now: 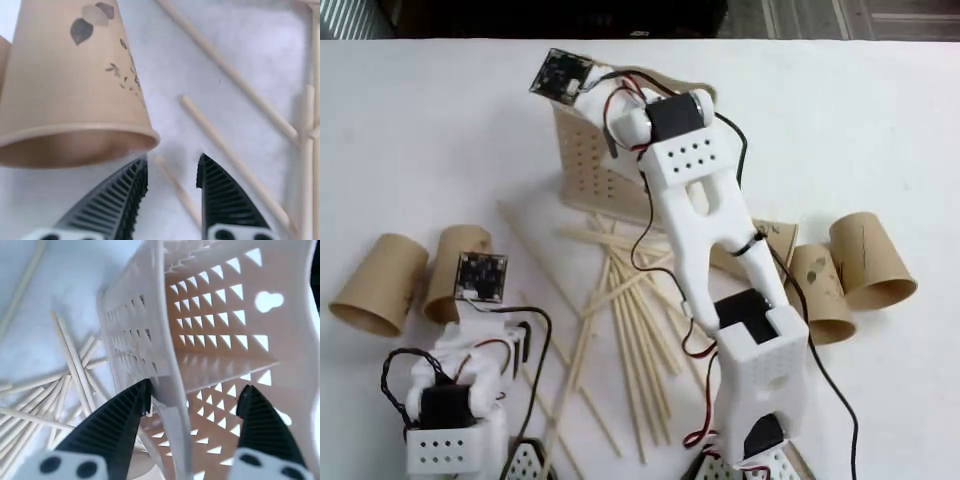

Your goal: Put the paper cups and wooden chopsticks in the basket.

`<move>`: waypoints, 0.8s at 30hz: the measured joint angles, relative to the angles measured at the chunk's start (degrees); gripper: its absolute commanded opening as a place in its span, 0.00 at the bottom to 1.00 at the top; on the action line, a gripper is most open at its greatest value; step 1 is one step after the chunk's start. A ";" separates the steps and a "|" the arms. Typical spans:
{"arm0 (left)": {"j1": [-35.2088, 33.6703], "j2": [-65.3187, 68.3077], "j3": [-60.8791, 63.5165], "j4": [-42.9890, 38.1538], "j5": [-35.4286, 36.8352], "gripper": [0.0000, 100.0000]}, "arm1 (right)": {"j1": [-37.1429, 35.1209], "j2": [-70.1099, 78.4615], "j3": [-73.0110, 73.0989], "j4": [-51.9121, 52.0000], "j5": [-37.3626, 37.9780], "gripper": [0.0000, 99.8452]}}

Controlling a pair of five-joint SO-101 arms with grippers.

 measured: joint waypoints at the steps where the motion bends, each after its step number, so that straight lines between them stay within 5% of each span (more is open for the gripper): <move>1: 0.00 0.00 0.00 0.00 0.00 0.17 | -0.09 -0.53 -0.70 0.44 -0.70 0.29; 13: 0.00 0.00 0.00 0.00 0.00 0.17 | -1.93 -16.09 -3.08 13.36 -11.16 0.29; 24: 0.00 0.00 0.00 0.00 0.00 0.17 | -1.93 -43.96 26.29 13.45 -13.45 0.29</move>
